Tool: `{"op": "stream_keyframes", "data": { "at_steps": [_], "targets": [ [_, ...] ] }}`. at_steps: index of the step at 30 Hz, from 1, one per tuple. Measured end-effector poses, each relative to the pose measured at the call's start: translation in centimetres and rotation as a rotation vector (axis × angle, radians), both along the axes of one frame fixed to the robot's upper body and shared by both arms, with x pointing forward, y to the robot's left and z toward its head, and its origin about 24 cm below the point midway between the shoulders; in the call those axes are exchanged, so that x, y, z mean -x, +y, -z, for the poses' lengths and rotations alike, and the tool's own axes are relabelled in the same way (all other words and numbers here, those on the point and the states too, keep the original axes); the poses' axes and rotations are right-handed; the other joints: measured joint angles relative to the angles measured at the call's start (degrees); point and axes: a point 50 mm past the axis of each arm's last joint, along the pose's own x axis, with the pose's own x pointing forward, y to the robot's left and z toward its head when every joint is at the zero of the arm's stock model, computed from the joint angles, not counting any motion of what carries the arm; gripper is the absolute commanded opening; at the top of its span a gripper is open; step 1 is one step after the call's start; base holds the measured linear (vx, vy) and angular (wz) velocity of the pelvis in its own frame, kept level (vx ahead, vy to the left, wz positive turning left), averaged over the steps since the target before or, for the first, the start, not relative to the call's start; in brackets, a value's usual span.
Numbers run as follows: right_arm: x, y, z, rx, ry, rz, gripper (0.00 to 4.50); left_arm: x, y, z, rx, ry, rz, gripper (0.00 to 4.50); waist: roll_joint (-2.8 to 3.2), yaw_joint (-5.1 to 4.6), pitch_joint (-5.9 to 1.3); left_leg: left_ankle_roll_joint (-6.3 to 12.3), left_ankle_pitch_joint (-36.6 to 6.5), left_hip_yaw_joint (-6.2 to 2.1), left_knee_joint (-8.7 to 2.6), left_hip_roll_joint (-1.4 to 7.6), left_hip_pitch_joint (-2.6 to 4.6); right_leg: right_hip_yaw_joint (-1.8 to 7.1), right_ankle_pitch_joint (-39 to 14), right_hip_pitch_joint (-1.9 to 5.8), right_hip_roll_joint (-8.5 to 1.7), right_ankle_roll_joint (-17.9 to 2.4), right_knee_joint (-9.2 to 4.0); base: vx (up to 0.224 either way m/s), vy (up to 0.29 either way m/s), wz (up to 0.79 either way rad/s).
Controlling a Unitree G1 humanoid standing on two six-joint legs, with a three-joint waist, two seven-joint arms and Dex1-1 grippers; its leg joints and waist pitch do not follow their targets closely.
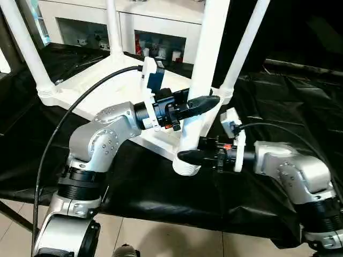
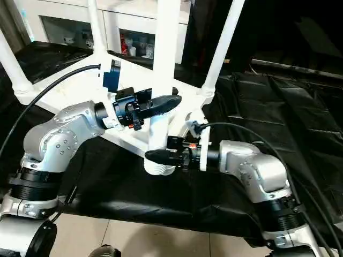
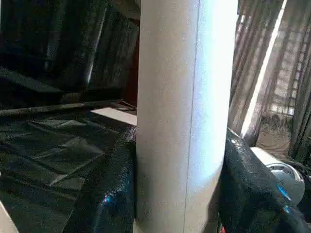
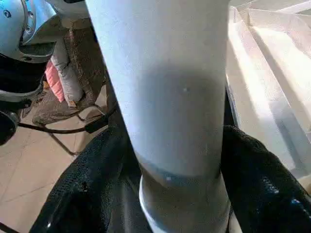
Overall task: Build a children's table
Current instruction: Pick table leg
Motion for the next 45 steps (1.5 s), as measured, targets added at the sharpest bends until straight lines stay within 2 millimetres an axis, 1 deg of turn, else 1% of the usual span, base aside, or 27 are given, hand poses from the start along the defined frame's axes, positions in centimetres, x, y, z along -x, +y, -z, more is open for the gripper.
{"op": "stream_keyframes", "data": {
  "at_steps": [18, 20, 23, 24, 25, 27, 29, 33, 41, 42, 43, 44, 45],
  "targets": [
    [-0.07, 0.22, -0.07, -0.005, -0.026, -0.001, 3.11, 0.04, -0.14, 0.10, -0.003, 0.002, 0.010, 1.83, -0.03, -0.01, 0.00, 0.00, 0.0, 0.00, 0.00, 0.00, 0.00, 0.00, 0.0, 0.00, 0.00, 0.0, 0.00, 0.000, 0.000, 0.00],
    [-0.07, 0.22, -0.07, -0.005, -0.026, -0.001, 2.81, 0.05, -0.16, 0.11, -0.003, 0.002, 0.011, 1.83, -0.03, -0.03, 0.00, 0.00, 0.0, 0.00, 0.00, 0.00, 0.00, 0.00, 0.0, 0.00, 0.00, 0.0, 0.00, 0.000, 0.000, 0.00],
    [-0.07, 0.22, -0.06, -0.004, -0.026, -0.001, 2.69, 0.07, -0.21, 0.12, -0.004, 0.003, 0.013, 1.83, -0.03, -0.03, 0.00, 0.00, 0.0, 0.00, 0.00, 0.00, 0.00, 0.00, 0.0, 0.00, 0.00, 0.0, 0.00, 0.000, 0.000, 0.00],
    [-0.07, 0.22, -0.06, -0.003, -0.026, -0.001, 2.55, 0.07, -0.22, 0.13, -0.004, 0.003, 0.014, 1.83, -0.02, -0.03, 0.00, 0.00, 0.0, 0.00, 0.00, 0.00, 0.00, 0.00, 0.0, 0.00, 0.00, 0.0, 0.00, 0.000, 0.000, 0.00],
    [-0.07, 0.22, -0.06, -0.003, -0.026, -0.001, 2.31, 0.07, -0.21, 0.13, -0.004, 0.003, 0.013, 1.83, -0.03, -0.03, 0.00, 0.00, 0.0, 0.00, 0.00, 0.00, 0.00, 0.00, 0.0, 0.00, 0.00, 0.0, 0.00, 0.000, 0.000, 0.00],
    [-0.07, 0.22, -0.04, -0.002, -0.027, -0.001, 2.25, 0.07, -0.22, 0.13, -0.004, 0.002, 0.014, 1.83, -0.03, -0.02, 0.00, 0.00, 0.0, 0.00, 0.00, 0.00, 0.00, 0.00, 0.0, 0.00, 0.00, 0.0, 0.00, 0.000, 0.000, 0.00],
    [-0.05, 0.33, -0.01, 0.001, -0.031, -0.006, 2.08, 0.05, -0.25, 0.19, -0.005, 0.006, 0.014, 1.83, -0.03, -0.04, 0.00, 0.00, 0.0, 0.00, 0.00, 0.00, 0.00, 0.00, 0.0, 0.00, 0.00, 0.0, 0.01, 0.000, 0.000, 0.00],
    [-0.05, 0.38, -0.01, 0.003, -0.038, -0.008, 2.00, 0.04, -0.25, 0.20, -0.005, 0.006, 0.013, 1.82, -0.03, -0.02, 0.00, 0.00, 0.0, 0.00, 0.00, 0.00, 0.00, 0.00, 0.0, 0.00, 0.00, 0.0, 0.01, 0.000, 0.000, 0.00],
    [-0.05, 0.39, -0.03, 0.003, -0.045, -0.011, 1.96, 0.05, -0.28, 0.20, -0.003, 0.007, 0.014, 1.82, -0.03, -0.03, 0.00, 0.00, 0.0, 0.00, 0.00, 0.00, 0.00, 0.00, 0.0, 0.00, 0.00, 0.0, 0.01, 0.000, 0.000, 0.00],
    [-0.05, 0.39, -0.03, 0.003, -0.045, -0.011, 2.31, 0.05, -0.28, 0.20, -0.003, 0.007, 0.014, 1.82, -0.03, -0.03, 0.00, 0.00, 0.0, 0.00, 0.00, 0.00, 0.00, 0.00, 0.0, 0.00, 0.00, 0.0, 0.01, 0.000, 0.000, 0.00],
    [-0.05, 0.40, -0.02, 0.003, -0.045, -0.011, 2.52, 0.05, -0.28, 0.20, -0.003, 0.007, 0.014, 1.82, -0.03, -0.03, 0.00, 0.00, 0.0, 0.00, 0.00, 0.00, 0.00, 0.00, 0.0, 0.00, 0.00, 0.0, 0.01, 0.000, 0.000, 0.00],
    [-0.07, 0.38, 0.02, 0.002, -0.042, -0.010, 2.68, 0.05, -0.28, 0.19, -0.004, 0.006, 0.014, 1.82, -0.03, -0.03, 0.00, 0.00, 0.0, 0.00, 0.00, 0.00, 0.00, 0.00, 0.0, 0.00, 0.00, 0.0, 0.01, 0.000, 0.000, 0.00],
    [-0.06, 0.43, 0.04, -0.001, -0.041, -0.012, 2.68, 0.04, -0.26, 0.20, -0.004, 0.006, 0.013, 1.82, -0.03, -0.04, 0.00, 0.00, 0.0, 0.00, 0.00, 0.00, 0.00, 0.00, 0.0, 0.00, 0.00, 0.0, 0.01, 0.000, 0.000, 0.00]
  ]
}}
